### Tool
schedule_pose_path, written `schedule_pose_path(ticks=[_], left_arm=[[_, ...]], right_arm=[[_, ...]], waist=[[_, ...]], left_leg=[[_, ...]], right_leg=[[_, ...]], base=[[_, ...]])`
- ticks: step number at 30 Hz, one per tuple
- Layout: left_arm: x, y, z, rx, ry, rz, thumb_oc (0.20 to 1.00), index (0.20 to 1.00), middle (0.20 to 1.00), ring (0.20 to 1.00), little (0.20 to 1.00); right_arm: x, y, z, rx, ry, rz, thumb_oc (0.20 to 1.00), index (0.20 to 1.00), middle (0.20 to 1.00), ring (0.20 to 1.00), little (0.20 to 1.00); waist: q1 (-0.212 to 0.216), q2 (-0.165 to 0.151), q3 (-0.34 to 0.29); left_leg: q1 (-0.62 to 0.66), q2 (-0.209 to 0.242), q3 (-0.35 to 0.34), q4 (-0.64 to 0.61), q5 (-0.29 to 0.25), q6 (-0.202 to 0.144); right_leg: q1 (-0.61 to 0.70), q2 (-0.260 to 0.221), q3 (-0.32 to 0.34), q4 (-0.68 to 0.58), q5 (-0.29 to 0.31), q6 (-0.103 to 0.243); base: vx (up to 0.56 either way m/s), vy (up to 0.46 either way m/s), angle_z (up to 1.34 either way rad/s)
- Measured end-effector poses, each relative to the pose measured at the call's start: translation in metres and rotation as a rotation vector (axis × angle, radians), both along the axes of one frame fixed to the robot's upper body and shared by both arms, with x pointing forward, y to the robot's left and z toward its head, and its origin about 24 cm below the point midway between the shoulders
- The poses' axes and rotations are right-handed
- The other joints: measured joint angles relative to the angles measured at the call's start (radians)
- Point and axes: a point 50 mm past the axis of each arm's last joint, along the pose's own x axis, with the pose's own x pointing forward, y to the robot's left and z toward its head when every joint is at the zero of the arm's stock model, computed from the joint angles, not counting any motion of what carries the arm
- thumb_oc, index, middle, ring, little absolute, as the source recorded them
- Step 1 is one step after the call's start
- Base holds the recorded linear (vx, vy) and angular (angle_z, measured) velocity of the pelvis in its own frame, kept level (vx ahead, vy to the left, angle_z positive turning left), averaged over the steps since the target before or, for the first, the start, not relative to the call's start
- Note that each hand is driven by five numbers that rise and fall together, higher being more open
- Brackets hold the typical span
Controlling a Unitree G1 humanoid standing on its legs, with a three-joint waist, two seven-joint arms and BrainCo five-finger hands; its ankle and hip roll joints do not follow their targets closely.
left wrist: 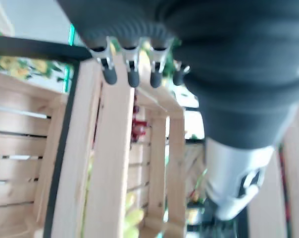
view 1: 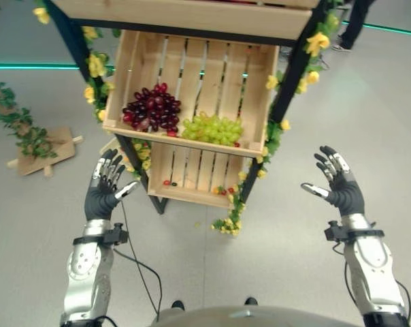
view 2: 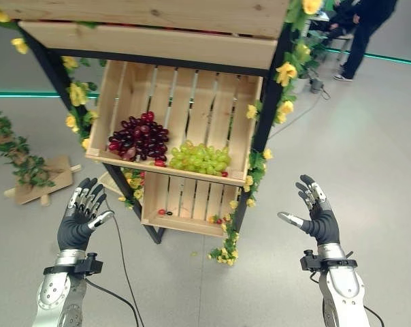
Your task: Pick up the fruits from the basket on one side to the basket on the other side
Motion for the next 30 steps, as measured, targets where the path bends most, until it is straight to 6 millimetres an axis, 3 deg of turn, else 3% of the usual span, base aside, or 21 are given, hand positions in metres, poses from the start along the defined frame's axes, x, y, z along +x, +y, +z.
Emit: schedule_pose_path(ticks=[1,2,3,5,6,7,8,9,12,13,14,16,17,18,20,21,23,24,27,28,30], left_arm=[[0.006,-0.001,0.008,0.019,-0.032,0.002,1.0,1.0,1.0,1.0,1.0],[0.008,-0.001,0.012,0.037,-0.05,0.007,1.0,1.0,1.0,1.0,1.0],[0.008,0.002,0.021,0.056,-0.088,0.026,1.0,1.0,1.0,1.0,1.0],[0.006,0.011,0.026,0.086,-0.107,0.053,1.0,1.0,1.0,1.0,1.0],[0.011,0.014,0.03,0.106,-0.114,0.063,1.0,1.0,1.0,1.0,1.0],[0.009,0.017,0.03,0.121,-0.115,0.077,1.0,1.0,1.0,1.0,1.0],[0.007,0.02,0.03,0.138,-0.106,0.09,1.0,1.0,1.0,1.0,1.0],[0.007,0.023,0.032,0.149,-0.113,0.113,1.0,1.0,1.0,1.0,1.0],[0.008,0.021,0.031,0.117,-0.123,0.131,1.0,1.0,1.0,1.0,1.0],[0.007,0.02,0.031,0.115,-0.124,0.132,1.0,1.0,1.0,1.0,1.0],[0.004,0.022,0.032,0.131,-0.125,0.134,1.0,1.0,1.0,1.0,1.0],[0.002,0.023,0.036,0.139,-0.139,0.135,1.0,1.0,1.0,1.0,1.0],[-0.006,0.028,0.036,0.166,-0.128,0.147,1.0,1.0,1.0,1.0,1.0],[-0.009,0.03,0.034,0.168,-0.113,0.158,1.0,1.0,1.0,1.0,1.0],[-0.008,0.023,0.027,0.128,-0.093,0.143,1.0,1.0,1.0,1.0,1.0],[-0.009,0.02,0.024,0.118,-0.089,0.138,1.0,1.0,1.0,1.0,1.0],[-0.008,0.019,0.024,0.114,-0.089,0.134,1.0,1.0,1.0,1.0,1.0],[-0.003,0.014,0.027,0.098,-0.111,0.117,1.0,1.0,1.0,1.0,1.0],[0.002,0.006,0.031,0.099,-0.132,0.068,1.0,1.0,1.0,1.0,1.0],[0.004,0.005,0.028,0.091,-0.118,0.058,1.0,1.0,1.0,1.0,1.0],[0.006,0.0,0.025,0.081,-0.105,0.036,1.0,1.0,1.0,1.0,1.0]], right_arm=[[-0.002,-0.004,0.001,0.001,-0.004,-0.022,1.0,1.0,1.0,1.0,1.0],[-0.003,-0.005,0.0,0.004,-0.005,-0.033,1.0,1.0,1.0,1.0,1.0],[-0.004,-0.006,0.002,0.019,-0.021,-0.055,1.0,1.0,1.0,1.0,1.0],[0.003,-0.002,0.012,0.036,-0.077,-0.054,1.0,1.0,1.0,1.0,1.0],[0.002,-0.005,0.009,0.045,-0.071,-0.077,1.0,1.0,1.0,1.0,1.0],[0.001,-0.003,0.008,0.051,-0.066,-0.077,1.0,1.0,1.0,1.0,1.0],[-0.002,-0.003,0.007,0.045,-0.06,-0.079,1.0,1.0,1.0,1.0,1.0],[-0.005,-0.008,0.003,0.029,-0.041,-0.103,1.0,1.0,1.0,1.0,1.0],[-0.016,-0.021,-0.002,0.011,-0.01,-0.169,1.0,1.0,1.0,1.0,1.0],[-0.015,-0.021,-0.001,0.011,-0.016,-0.171,1.0,1.0,1.0,1.0,1.0],[-0.011,-0.019,0.002,0.012,-0.032,-0.166,1.0,1.0,1.0,1.0,1.0],[-0.008,-0.019,0.008,-0.003,-0.049,-0.159,1.0,1.0,1.0,1.0,1.0],[-0.001,-0.012,0.011,-0.016,-0.06,-0.128,1.0,1.0,1.0,1.0,1.0],[0.004,-0.009,0.012,-0.022,-0.064,-0.111,1.0,1.0,1.0,1.0,1.0],[0.006,-0.013,0.011,-0.042,-0.048,-0.126,1.0,1.0,1.0,1.0,1.0],[0.003,-0.016,0.01,-0.056,-0.036,-0.135,1.0,1.0,1.0,1.0,1.0],[0.0,-0.021,0.009,-0.074,-0.023,-0.152,1.0,1.0,1.0,1.0,1.0],[-0.006,-0.028,0.006,-0.087,-0.005,-0.177,1.0,1.0,1.0,1.0,1.0],[-0.016,-0.039,0.002,-0.1,0.02,-0.225,1.0,1.0,1.0,1.0,1.0],[-0.018,-0.041,-0.004,-0.068,0.029,-0.254,1.0,1.0,1.0,1.0,1.0],[-0.019,-0.039,-0.005,-0.069,0.033,-0.25,1.0,1.0,1.0,1.0,1.0]], waist=[[-0.039,-0.012,0.014],[-0.046,-0.02,0.022],[-0.072,-0.039,0.031],[-0.051,-0.036,0.041],[-0.081,-0.03,0.056],[-0.075,-0.027,0.057],[-0.063,-0.013,0.065],[-0.054,0.002,0.071],[-0.051,0.026,0.083],[-0.06,0.02,0.08],[-0.032,0.017,0.074],[0.006,0.009,0.064],[0.047,-0.023,0.043],[0.057,-0.022,0.044],[0.016,0.011,0.027],[0.01,0.027,0.013],[-0.023,0.038,-0.001],[-0.067,0.043,-0.012],[-0.096,0.034,-0.029],[-0.105,0.02,-0.035],[-0.087,0.007,-0.036]], left_leg=[[-0.011,-0.02,0.013,0.024,-0.008,0.014],[-0.016,-0.027,0.032,0.024,-0.008,0.023],[-0.02,-0.057,0.121,0.039,-0.014,0.048],[-0.047,-0.044,0.207,0.03,-0.019,0.077],[-0.053,-0.034,0.318,0.064,-0.027,0.1],[-0.049,-0.022,0.382,0.061,-0.028,0.103],[-0.055,0.002,0.427,0.063,-0.029,0.105],[-0.061,0.036,0.487,0.065,-0.031,0.104],[-0.056,0.058,0.473,0.034,0.009,0.094],[-0.044,0.081,0.53,0.021,0.019,0.085],[-0.03,0.102,0.596,-0.005,0.044,0.066],[-0.026,0.149,0.683,0.007,0.061,0.042],[-0.015,0.154,0.74,0.013,0.064,0.014],[-0.01,0.163,0.728,0.015,0.069,-0.003],[-0.005,0.176,0.644,-0.014,0.083,0.005],[0.007,0.197,0.673,-0.025,0.09,-0.006],[0.028,0.216,0.688,-0.041,0.099,-0.014],[0.037,0.233,0.688,-0.05,0.116,-0.038],[0.063,0.27,0.74,-0.048,0.139,-0.062],[0.063,0.293,0.756,-0.01,0.144,-0.055],[0.067,0.327,0.725,0.053,0.151,-0.044]], right_leg=[[-0.009,-0.011,0.021,0.002,0.011,0.014],[-0.024,-0.024,0.031,0.009,0.017,0.023],[-0.084,-0.023,0.112,0.0,0.093,0.041],[-0.133,-0.025,0.173,-0.094,0.244,0.086],[-0.144,-0.056,0.026,-0.062,0.106,-0.001],[-0.152,-0.069,-0.062,-0.03,0.034,-0.049],[-0.148,-0.085,-0.153,-0.013,-0.004,-0.053],[-0.129,-0.114,-0.258,0.009,-0.024,-0.016],[-0.048,-0.193,-0.223,0.083,-0.044,0.052],[-0.03,-0.204,-0.237,0.134,-0.068,0.079],[-0.022,-0.214,-0.295,0.208,-0.097,0.084],[0.036,-0.229,-0.486,0.233,-0.144,0.014],[0.067,-0.235,-0.622,0.222,-0.099,-0.038],[0.06,-0.21,-0.626,0.191,-0.096,0.014],[0.035,-0.148,-0.566,0.17,-0.103,-0.008],[0.021,-0.115,-0.503,0.151,-0.111,-0.018],[-0.001,-0.079,-0.462,0.146,-0.115,-0.036],[-0.009,-0.051,-0.444,0.15,-0.126,-0.045],[-0.054,-0.008,-0.393,0.167,-0.142,-0.076],[-0.066,0.007,-0.363,0.181,-0.154,-0.091],[-0.069,0.027,-0.318,0.195,-0.176,-0.112]], base=[[-0.24,0.35,-0.64],[-0.28,0.308,-1.12],[-0.26,0.241,-1.72],[-0.24,0.14,-2.26],[-0.27,0.049,-2.16],[-0.28,-0.006,-2.14],[-0.26,-0.018,-2.1],[-0.27,-0.019,-1.93],[-0.15,-0.017,-1.06],[-0.23,-0.094,-1.3],[-0.27,-0.169,-1.68],[-0.14,-0.213,-1.78],[-0.01,-0.208,-1.95],[0.06,-0.481,-2.09],[0.09,-0.337,-1.16],[0.08,-0.248,-0.94],[0.09,-0.372,-0.93],[0.05,-0.271,-0.59],[0.17,-0.476,-0.92],[0.2,-0.371,-0.73],[0.14,-0.243,-0.95]])
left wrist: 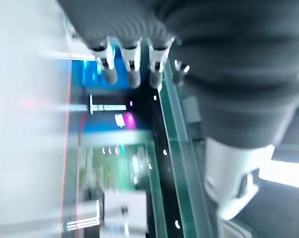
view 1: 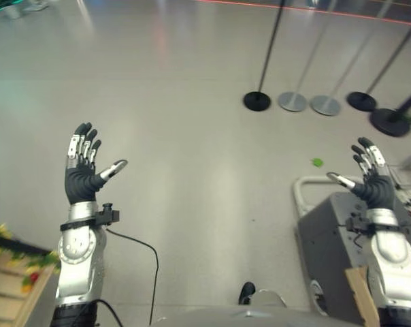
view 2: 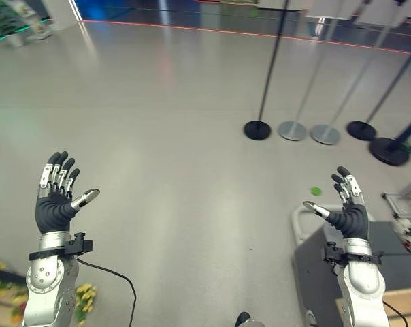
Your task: Pick up the fruits from the basket on one side to the basket on the other side
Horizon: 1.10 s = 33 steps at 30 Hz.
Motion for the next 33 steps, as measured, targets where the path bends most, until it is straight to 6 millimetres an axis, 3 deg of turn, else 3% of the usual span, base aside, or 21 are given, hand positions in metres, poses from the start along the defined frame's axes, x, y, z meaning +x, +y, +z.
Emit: schedule_pose_path(ticks=[2,3,4,5,8,9,11,12,13,15,16,18,20,25,26,28,29,30,31,32,33], left_arm=[[0.002,-0.011,-0.001,-0.01,0.002,-0.045,1.0,1.0,1.0,1.0,1.0],[0.005,-0.02,-0.004,-0.025,0.008,-0.084,1.0,1.0,1.0,1.0,1.0],[0.005,-0.022,-0.003,-0.021,0.006,-0.1,1.0,1.0,1.0,1.0,1.0],[0.006,-0.026,-0.003,-0.022,0.003,-0.118,1.0,1.0,1.0,1.0,1.0],[0.007,-0.028,-0.002,-0.016,0.002,-0.141,1.0,1.0,1.0,1.0,1.0],[0.007,-0.028,-0.002,-0.013,0.003,-0.144,1.0,1.0,1.0,1.0,1.0],[0.007,-0.029,-0.003,-0.014,0.005,-0.147,1.0,1.0,1.0,1.0,1.0],[0.007,-0.029,-0.004,-0.013,0.012,-0.148,1.0,1.0,1.0,1.0,1.0],[0.007,-0.029,-0.004,-0.013,0.012,-0.151,1.0,1.0,1.0,1.0,1.0],[0.007,-0.03,-0.006,-0.014,0.021,-0.157,1.0,1.0,1.0,1.0,1.0],[0.006,-0.03,-0.007,-0.012,0.024,-0.16,1.0,1.0,1.0,1.0,1.0],[0.012,-0.031,-0.001,-0.011,0.009,-0.176,1.0,1.0,1.0,1.0,1.0],[0.019,-0.038,0.008,0.004,-0.025,-0.224,1.0,1.0,1.0,1.0,1.0],[0.024,-0.038,0.017,0.02,-0.061,-0.236,1.0,1.0,1.0,1.0,1.0],[0.024,-0.038,0.017,0.025,-0.056,-0.241,1.0,1.0,1.0,1.0,1.0],[0.023,-0.034,0.017,0.027,-0.054,-0.221,1.0,1.0,1.0,1.0,1.0],[0.021,-0.029,0.016,0.028,-0.051,-0.194,1.0,1.0,1.0,1.0,1.0],[0.019,-0.024,0.015,0.031,-0.046,-0.177,1.0,1.0,1.0,1.0,1.0],[0.017,-0.02,0.013,0.032,-0.036,-0.157,1.0,1.0,1.0,1.0,1.0],[0.015,-0.018,0.012,0.032,-0.03,-0.143,1.0,1.0,1.0,1.0,1.0],[0.011,-0.013,0.008,0.039,-0.014,-0.117,1.0,1.0,1.0,1.0,1.0]], right_arm=[[0.003,0.0,0.004,-0.015,-0.013,0.01,1.0,1.0,1.0,1.0,1.0],[0.003,-0.001,0.007,-0.02,-0.026,0.005,1.0,1.0,1.0,1.0,1.0],[0.005,0.0,0.01,-0.02,-0.039,0.01,1.0,1.0,1.0,1.0,1.0],[0.009,0.002,0.014,-0.021,-0.062,0.021,1.0,1.0,1.0,1.0,1.0],[0.01,0.008,0.012,-0.019,-0.052,0.047,1.0,1.0,1.0,1.0,1.0],[0.009,0.009,0.01,-0.021,-0.044,0.059,1.0,1.0,1.0,1.0,1.0],[0.009,0.012,0.007,-0.017,-0.033,0.072,1.0,1.0,1.0,1.0,1.0],[0.009,0.014,0.005,-0.017,-0.022,0.084,1.0,1.0,1.0,1.0,1.0],[0.009,0.014,0.005,-0.021,-0.02,0.09,1.0,1.0,1.0,1.0,1.0],[0.012,0.019,0.005,-0.029,-0.011,0.129,1.0,1.0,1.0,1.0,1.0],[0.011,0.021,0.005,-0.035,-0.007,0.144,1.0,1.0,1.0,1.0,1.0],[0.008,0.026,0.005,-0.028,-0.01,0.165,1.0,1.0,1.0,1.0,1.0],[0.007,0.03,0.009,-0.038,-0.026,0.193,1.0,1.0,1.0,1.0,1.0],[0.02,0.045,0.017,-0.034,-0.07,0.258,1.0,1.0,1.0,1.0,1.0],[0.022,0.045,0.015,-0.026,-0.06,0.255,1.0,1.0,1.0,1.0,1.0],[0.027,0.05,0.007,-0.001,-0.036,0.263,1.0,1.0,1.0,1.0,1.0],[0.031,0.054,0.004,0.011,-0.021,0.277,1.0,1.0,1.0,1.0,1.0],[0.031,0.055,0.001,0.021,-0.013,0.277,1.0,1.0,1.0,1.0,1.0],[0.029,0.054,-0.001,0.025,-0.003,0.27,1.0,1.0,1.0,1.0,1.0],[0.029,0.055,-0.002,0.032,-0.003,0.267,1.0,1.0,1.0,1.0,1.0],[0.03,0.057,-0.002,0.038,-0.005,0.269,1.0,1.0,1.0,1.0,1.0]], waist=[[0.018,-0.022,0.005],[0.038,-0.047,0.014],[0.041,-0.055,0.022],[0.061,-0.063,0.03],[0.068,-0.075,0.048],[0.08,-0.068,0.049],[0.091,-0.059,0.059],[0.112,-0.051,0.055],[0.126,-0.047,0.059],[0.104,-0.032,0.066],[0.122,-0.037,0.067],[0.067,-0.065,0.078],[0.067,-0.07,0.08],[0.07,-0.061,0.079],[0.046,-0.063,0.079],[0.062,-0.055,0.082],[0.069,-0.039,0.091],[0.077,-0.033,0.095],[0.088,-0.037,0.092],[0.076,-0.031,0.095],[0.101,-0.034,0.093]], left_leg=[[-0.041,0.022,-0.236,0.172,0.056,0.033],[-0.1,-0.029,-0.387,0.25,-0.007,-0.055],[-0.124,-0.065,-0.403,0.262,-0.034,-0.081],[-0.169,-0.169,-0.498,0.239,-0.067,-0.082],[-0.238,-0.316,-0.638,0.137,-0.098,-0.031],[-0.259,-0.331,-0.665,0.066,-0.084,-0.011],[-0.296,-0.361,-0.809,-0.029,-0.061,0.011],[-0.298,-0.38,-0.946,-0.074,-0.055,0.018],[-0.303,-0.378,-0.948,-0.089,-0.045,0.03],[-0.3,-0.404,-1.058,-0.098,-0.017,0.035],[-0.273,-0.414,-1.039,-0.089,0.053,0.037],[-0.259,-0.453,-0.964,-0.059,0.029,0.087],[-0.225,-0.461,-0.86,-0.066,0.017,0.136],[-0.176,-0.444,-0.582,-0.112,-0.016,0.194],[-0.164,-0.445,-0.552,-0.128,-0.018,0.201],[-0.159,-0.415,-0.466,-0.141,-0.024,0.212],[-0.151,-0.367,-0.359,-0.151,-0.024,0.213],[-0.146,-0.347,-0.339,-0.154,-0.024,0.213],[-0.142,-0.347,-0.374,-0.159,-0.025,0.203],[-0.143,-0.336,-0.345,-0.152,-0.024,0.204],[-0.125,-0.33,-0.313,-0.165,-0.026,0.191]], right_leg=[[0.031,0.07,0.108,-0.054,0.005,-0.051],[0.072,0.068,0.163,-0.127,0.04,-0.058],[0.081,0.067,0.187,-0.144,0.058,-0.052],[0.084,0.07,0.262,-0.166,0.069,-0.056],[0.121,0.097,0.362,-0.216,0.077,-0.049],[0.133,0.107,0.386,-0.225,0.072,-0.049],[0.146,0.128,0.456,-0.228,0.073,-0.041],[0.147,0.136,0.522,-0.23,0.079,-0.048],[0.147,0.138,0.524,-0.224,0.08,-0.029],[0.151,0.155,0.649,-0.203,0.043,-0.001],[0.13,0.147,0.672,-0.163,0.02,0.033],[0.127,0.089,0.685,-0.149,0.003,0.077],[0.108,0.066,0.697,-0.115,0.005,0.098],[0.039,0.047,0.705,-0.106,0.055,0.146],[0.02,0.043,0.686,-0.117,0.056,0.153],[0.007,0.036,0.608,-0.119,0.05,0.144],[-0.002,0.003,0.414,-0.126,0.044,0.129],[0.002,-0.025,0.302,-0.128,0.045,0.137],[0.025,-0.058,0.264,-0.149,0.063,0.163],[0.052,-0.093,0.211,-0.165,0.059,0.153],[0.076,-0.136,0.12,-0.165,0.07,0.163]], base=[[0.09,-0.265,-1.33],[0.07,-0.149,-1.05],[0.23,-0.076,-1.17],[0.11,-0.003,-1.16],[0.18,0.025,-1.2],[0.29,0.081,-1.42],[0.26,0.099,-1.56],[0.15,0.08,-1.54],[0.18,0.161,-1.42],[0.16,0.208,-1.74],[0.2,0.303,-2.03],[0.18,0.352,-1.25],[0.13,0.31,-1.29],[-0.01,0.26,-1.77],[-0.11,0.111,-1.55],[-0.15,0.062,-1.68],[-0.11,0.044,-1.96],[-0.16,0.044,-2.02],[-0.11,0.024,-1.24],[-0.14,0.025,-1.38],[-0.06,0.007,-0.99]])
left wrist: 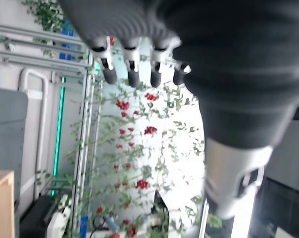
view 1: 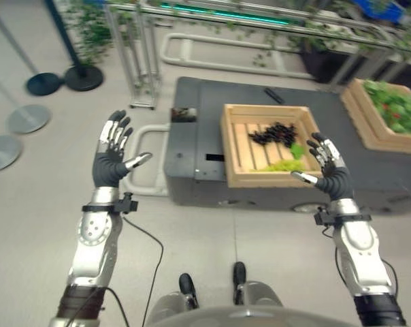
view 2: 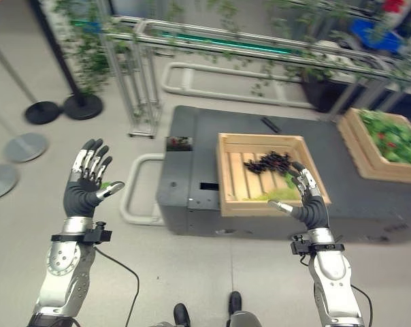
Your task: Pick up the fruits from the basket on one side to the basket on the other side
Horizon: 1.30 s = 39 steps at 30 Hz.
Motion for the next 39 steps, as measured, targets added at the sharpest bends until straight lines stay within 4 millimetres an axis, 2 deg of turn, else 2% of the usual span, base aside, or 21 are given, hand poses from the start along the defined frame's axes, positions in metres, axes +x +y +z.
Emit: schedule_pose_path(ticks=[2,4,5,6,7,9,11,16,21,31,33,37,39], left_arm=[[-0.003,0.002,-0.004,-0.003,0.014,0.015,1.0,1.0,1.0,1.0,1.0],[-0.004,0.004,-0.003,0.009,0.017,0.015,1.0,1.0,1.0,1.0,1.0],[-0.004,0.006,-0.003,0.014,0.017,0.022,1.0,1.0,1.0,1.0,1.0],[-0.005,0.007,-0.003,0.01,0.018,0.03,1.0,1.0,1.0,1.0,1.0],[-0.008,0.008,-0.007,0.0,0.033,0.039,1.0,1.0,1.0,1.0,1.0],[-0.011,0.006,-0.013,-0.024,0.047,0.044,1.0,1.0,1.0,1.0,1.0],[-0.011,0.005,-0.014,-0.035,0.047,0.045,1.0,1.0,1.0,1.0,1.0],[-0.009,0.003,-0.013,-0.035,0.045,0.037,1.0,1.0,1.0,1.0,1.0],[-0.009,-0.002,-0.017,-0.039,0.068,0.018,1.0,1.0,1.0,1.0,1.0],[-0.011,-0.006,-0.027,-0.052,0.114,0.007,1.0,1.0,1.0,1.0,1.0],[-0.01,-0.007,-0.039,-0.058,0.163,0.005,1.0,1.0,1.0,1.0,1.0],[-0.013,-0.006,-0.065,-0.08,0.285,0.025,1.0,1.0,1.0,1.0,1.0],[-0.016,-0.005,-0.068,-0.08,0.297,0.029,1.0,1.0,1.0,1.0,1.0]], right_arm=[[-0.002,-0.001,-0.002,-0.001,0.012,-0.005,1.0,1.0,1.0,1.0,1.0],[-0.003,-0.001,-0.004,-0.001,0.024,0.004,1.0,1.0,1.0,1.0,1.0],[-0.002,0.0,-0.005,0.0,0.028,0.006,1.0,1.0,1.0,1.0,1.0],[-0.001,0.0,-0.003,0.001,0.021,0.009,1.0,1.0,1.0,1.0,1.0],[0.002,0.001,-0.001,0.0,0.012,0.015,1.0,1.0,1.0,1.0,1.0],[0.001,-0.001,-0.005,-0.002,0.032,0.008,1.0,1.0,1.0,1.0,1.0],[-0.001,-0.003,-0.008,-0.002,0.053,0.0,1.0,1.0,1.0,1.0,1.0],[-0.004,-0.005,-0.01,0.013,0.058,-0.009,1.0,1.0,1.0,1.0,1.0],[-0.004,-0.005,-0.01,0.017,0.06,-0.007,1.0,1.0,1.0,1.0,1.0],[-0.008,-0.006,-0.015,0.024,0.081,-0.01,1.0,1.0,1.0,1.0,1.0],[-0.008,-0.006,-0.016,0.032,0.085,-0.01,1.0,1.0,1.0,1.0,1.0],[-0.01,-0.007,-0.033,0.044,0.155,-0.019,1.0,1.0,1.0,1.0,1.0],[-0.012,-0.008,-0.034,0.045,0.163,-0.022,1.0,1.0,1.0,1.0,1.0]], waist=[[0.001,0.001,-0.002],[0.005,-0.031,-0.022],[0.018,-0.055,-0.038],[0.037,-0.055,-0.038],[0.048,-0.03,-0.042],[0.047,-0.007,-0.056],[0.024,-0.004,-0.059],[0.022,-0.006,-0.062],[0.027,-0.005,-0.062],[0.022,0.001,-0.066],[0.024,0.011,-0.073],[0.027,0.017,-0.076],[0.026,0.017,-0.076]], left_leg=[[-0.002,0.003,0.0,0.001,-0.004,-0.02],[-0.006,-0.021,0.003,-0.007,0.014,-0.035],[-0.011,-0.036,0.021,-0.008,0.023,-0.046],[-0.011,-0.032,0.03,-0.006,0.026,-0.054],[-0.018,-0.014,0.012,-0.005,0.036,-0.073],[-0.026,0.013,0.009,-0.015,0.047,-0.094],[-0.028,0.036,-0.025,-0.02,0.063,-0.117],[-0.038,0.073,-0.069,-0.049,0.1,-0.152],[-0.008,0.074,-0.094,-0.086,0.121,-0.163],[0.013,0.069,-0.115,-0.106,0.138,-0.162],[0.016,0.069,-0.117,-0.12,0.147,-0.16],[0.029,0.067,-0.118,-0.137,0.154,-0.158],[0.03,0.066,-0.121,-0.144,0.16,-0.158]], right_leg=[[0.066,-0.026,0.0,0.0,0.007,0.015],[0.101,-0.023,0.031,-0.001,0.045,0.018],[0.118,-0.024,0.023,-0.041,0.038,0.033],[0.118,-0.022,0.024,-0.064,0.034,0.038],[0.119,0.004,0.024,-0.104,0.051,0.025],[0.125,0.042,0.029,-0.137,0.063,0.005],[0.137,0.077,0.024,-0.139,0.047,-0.018],[0.138,0.126,0.021,-0.143,0.026,-0.053],[0.175,0.141,0.014,-0.157,0.016,-0.059],[0.199,0.14,0.004,-0.157,0.01,-0.057],[0.201,0.14,-0.001,-0.157,0.01,-0.057],[0.209,0.14,-0.003,-0.157,0.01,-0.056],[0.209,0.139,-0.006,-0.157,0.01,-0.056]], base=[[-0.02,-0.032,-0.58],[0.0,-0.103,-0.23],[-0.01,-0.163,-0.43],[0.03,-0.204,-0.64],[0.03,-0.21,-0.54],[0.04,-0.204,-0.2],[0.04,-0.214,0.21],[0.02,-0.159,0.19],[0.03,-0.094,0.19],[0.01,-0.045,0.06],[0.01,0.0,0.12],[0.01,0.001,0.03],[0.01,0.004,0.05]])
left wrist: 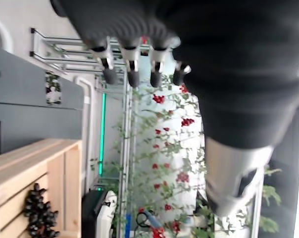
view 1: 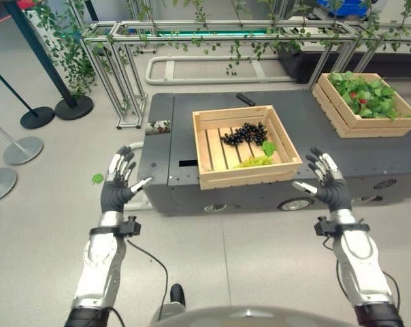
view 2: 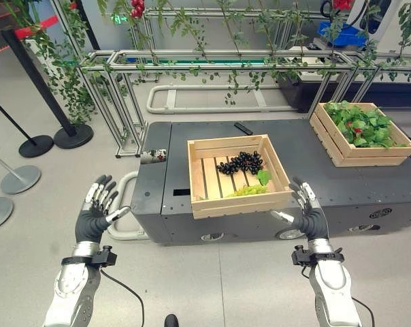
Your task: Pick up the fruits from the basket on one side to the basket on the other side
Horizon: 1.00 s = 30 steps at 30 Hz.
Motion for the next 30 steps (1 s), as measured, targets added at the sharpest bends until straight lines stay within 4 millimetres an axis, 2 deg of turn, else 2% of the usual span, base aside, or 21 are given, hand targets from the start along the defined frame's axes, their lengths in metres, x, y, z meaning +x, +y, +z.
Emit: schedule_pose_path(ticks=[14,22,25,26,27,28,30], left_arm=[[0.001,-0.001,0.001,-0.001,-0.003,0.0,1.0,1.0,1.0,1.0,1.0],[0.001,0.001,0.001,-0.001,-0.004,0.019,1.0,1.0,1.0,1.0,1.0],[0.001,0.005,0.002,0.003,-0.007,0.04,1.0,1.0,1.0,1.0,1.0],[0.004,0.013,0.005,0.015,-0.017,0.062,1.0,1.0,1.0,1.0,1.0],[0.004,0.015,0.006,0.017,-0.02,0.074,1.0,1.0,1.0,1.0,1.0],[0.002,0.017,0.005,0.016,-0.016,0.085,1.0,1.0,1.0,1.0,1.0],[0.002,0.014,0.002,0.004,-0.006,0.082,1.0,1.0,1.0,1.0,1.0]], right_arm=[[0.0,0.003,-0.005,0.002,0.021,0.008,1.0,1.0,1.0,1.0,1.0],[0.0,0.003,-0.006,0.001,0.024,0.011,1.0,1.0,1.0,1.0,1.0],[0.0,0.004,-0.005,0.004,0.022,0.016,1.0,1.0,1.0,1.0,1.0],[0.004,0.006,-0.003,0.016,0.008,0.025,1.0,1.0,1.0,1.0,1.0],[0.004,0.006,-0.002,0.018,0.004,0.028,1.0,1.0,1.0,1.0,1.0],[0.002,0.004,-0.001,0.015,0.0,0.025,1.0,1.0,1.0,1.0,1.0],[0.0,0.0,0.002,0.012,-0.007,0.008,1.0,1.0,1.0,1.0,1.0]], waist=[[-0.001,-0.001,-0.001],[-0.002,-0.005,0.0],[0.006,-0.011,0.007],[0.015,-0.035,0.047],[0.028,-0.046,0.062],[0.037,-0.062,0.059],[0.041,-0.047,0.072]], left_leg=[[0.006,-0.004,-0.021,-0.017,0.02,0.002],[-0.005,0.008,-0.025,0.012,0.016,-0.006],[-0.043,0.039,-0.034,0.107,-0.01,-0.028],[-0.118,0.056,-0.073,0.287,-0.021,-0.047],[-0.164,0.067,-0.095,0.386,-0.006,-0.071],[-0.205,0.073,-0.121,0.462,0.038,-0.101],[-0.251,0.086,-0.127,0.512,0.021,-0.107]], right_leg=[[0.007,0.002,-0.007,0.0,0.0,0.0],[0.007,0.015,-0.007,0.0,-0.008,-0.004],[0.007,0.042,0.004,0.006,-0.028,-0.031],[0.0,0.042,0.024,0.053,-0.059,-0.06],[0.001,0.04,0.032,0.068,-0.065,-0.072],[0.012,0.046,0.033,0.058,-0.059,-0.087],[0.033,0.059,0.026,0.051,-0.063,-0.11]], base=[[0.01,-0.003,0.03],[0.02,-0.12,0.02],[0.05,-0.218,0.03],[0.07,-0.198,-0.01],[0.07,-0.166,-0.09],[0.11,-0.127,-0.01],[0.2,0.006,0.17]])
